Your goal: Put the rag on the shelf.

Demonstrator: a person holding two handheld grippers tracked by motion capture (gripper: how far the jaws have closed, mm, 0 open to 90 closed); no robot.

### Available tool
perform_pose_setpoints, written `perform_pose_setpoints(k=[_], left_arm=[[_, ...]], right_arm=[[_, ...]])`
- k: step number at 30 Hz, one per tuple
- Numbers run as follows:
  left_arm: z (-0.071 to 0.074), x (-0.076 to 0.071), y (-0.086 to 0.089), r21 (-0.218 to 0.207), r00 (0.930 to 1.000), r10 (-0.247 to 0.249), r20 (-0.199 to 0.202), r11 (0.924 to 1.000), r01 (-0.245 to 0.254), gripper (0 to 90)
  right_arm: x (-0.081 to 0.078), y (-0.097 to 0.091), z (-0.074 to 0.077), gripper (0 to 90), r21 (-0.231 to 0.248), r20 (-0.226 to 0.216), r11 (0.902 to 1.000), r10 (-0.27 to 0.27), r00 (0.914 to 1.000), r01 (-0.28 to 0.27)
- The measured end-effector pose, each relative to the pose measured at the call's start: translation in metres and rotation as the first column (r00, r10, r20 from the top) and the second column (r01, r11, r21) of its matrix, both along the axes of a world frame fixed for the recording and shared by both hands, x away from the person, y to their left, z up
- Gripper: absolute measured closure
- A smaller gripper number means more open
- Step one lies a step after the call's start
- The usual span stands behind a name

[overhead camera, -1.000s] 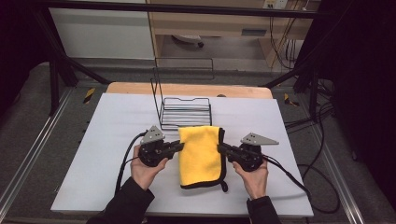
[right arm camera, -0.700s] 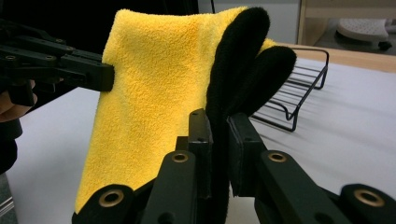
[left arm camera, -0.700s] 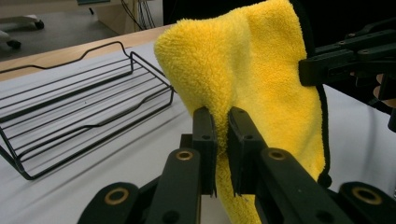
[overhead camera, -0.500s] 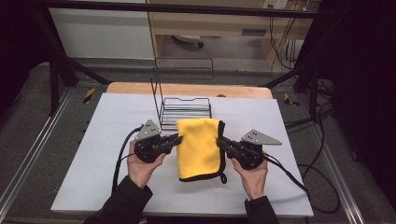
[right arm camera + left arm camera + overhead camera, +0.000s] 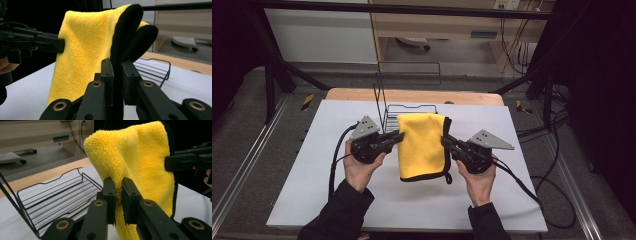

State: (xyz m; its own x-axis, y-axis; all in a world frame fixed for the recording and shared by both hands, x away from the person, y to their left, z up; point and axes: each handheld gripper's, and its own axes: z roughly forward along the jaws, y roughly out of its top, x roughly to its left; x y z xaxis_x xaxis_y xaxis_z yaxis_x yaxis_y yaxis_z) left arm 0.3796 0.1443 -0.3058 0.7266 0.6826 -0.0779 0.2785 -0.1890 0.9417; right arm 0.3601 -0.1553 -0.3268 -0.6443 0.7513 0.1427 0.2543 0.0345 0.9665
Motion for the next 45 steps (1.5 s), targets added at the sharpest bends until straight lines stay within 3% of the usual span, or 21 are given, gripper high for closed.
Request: perform_pose_setpoints(k=[21, 30, 45], left_arm=[[0.031, 0.016, 0.011, -0.016, 0.9971, 0.054, 0.053, 0.9984, -0.054, 82.0], [0.039, 0.022, 0.018, -0.047, 0.9958, 0.063, 0.066, 0.9971, -0.06, 82.0], [0.07, 0.027, 0.025, -0.078, 0.9876, 0.093, 0.127, 0.9934, -0.084, 82.0]], right_arm=[[0.008, 0.01, 0.027, 81.5, 0.035, 0.081, 0.9992, -0.022, 0.9964, 0.019], [0.015, 0.015, 0.036, 81.6, 0.041, 0.103, 0.999, -0.02, 0.9945, 0.016], [0.028, 0.028, 0.065, 81.6, 0.053, 0.176, 0.9981, -0.042, 0.9835, 0.033]])
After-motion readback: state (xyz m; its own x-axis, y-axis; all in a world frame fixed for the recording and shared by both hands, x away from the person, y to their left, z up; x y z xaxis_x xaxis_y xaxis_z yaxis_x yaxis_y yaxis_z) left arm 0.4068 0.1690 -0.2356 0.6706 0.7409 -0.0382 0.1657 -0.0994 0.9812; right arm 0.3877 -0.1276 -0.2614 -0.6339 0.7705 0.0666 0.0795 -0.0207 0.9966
